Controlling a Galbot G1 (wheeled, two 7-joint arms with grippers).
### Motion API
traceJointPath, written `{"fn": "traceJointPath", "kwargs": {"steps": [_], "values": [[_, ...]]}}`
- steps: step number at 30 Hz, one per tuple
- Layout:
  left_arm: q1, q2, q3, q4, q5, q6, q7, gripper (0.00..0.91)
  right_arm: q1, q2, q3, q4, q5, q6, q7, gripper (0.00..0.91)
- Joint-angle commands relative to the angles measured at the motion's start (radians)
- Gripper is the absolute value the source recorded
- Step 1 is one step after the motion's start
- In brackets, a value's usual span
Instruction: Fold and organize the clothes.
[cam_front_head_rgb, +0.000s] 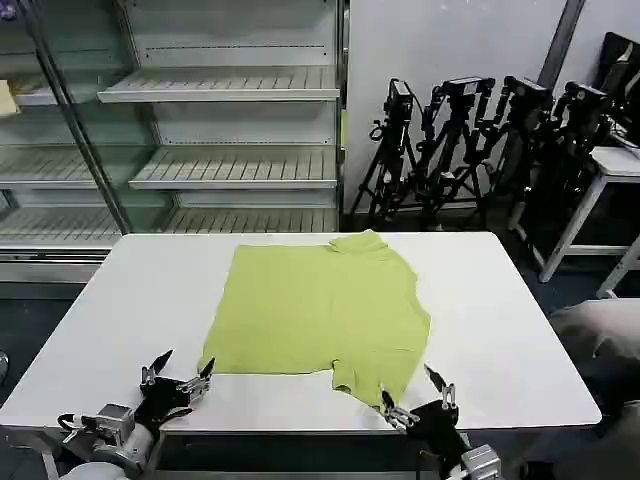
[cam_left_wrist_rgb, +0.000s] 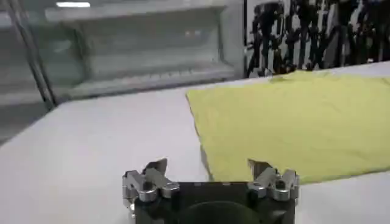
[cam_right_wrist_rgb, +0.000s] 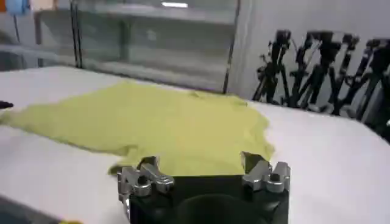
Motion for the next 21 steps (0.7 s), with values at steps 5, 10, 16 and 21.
{"fn": "traceJointPath", "kwargs": {"steps": [5, 10, 16, 21], "values": [[0.006, 0.003, -0.005, -0.011, -0.071, 0.095, -0.008, 0.907, -0.019, -0.004, -0.028, 0.004, 0.051, -0.074, 0.064, 0.907], [-0.001, 0.005, -0.002, 0.01, -0.071, 0.095, -0.008, 0.907, 0.007, 0.002, -0.042, -0.011, 0.071, -0.095, 0.089, 0.907], [-0.019, 0.004, -0.002, 0.026, -0.083, 0.094, -0.009, 0.222, 0.031, 0.009, -0.063, -0.005, 0.079, -0.121, 0.094, 0.111], [-0.027, 0.003, 0.005, 0.045, -0.088, 0.094, -0.025, 0.01, 0.052, 0.017, -0.075, -0.004, 0.105, -0.138, 0.096, 0.0]]}}
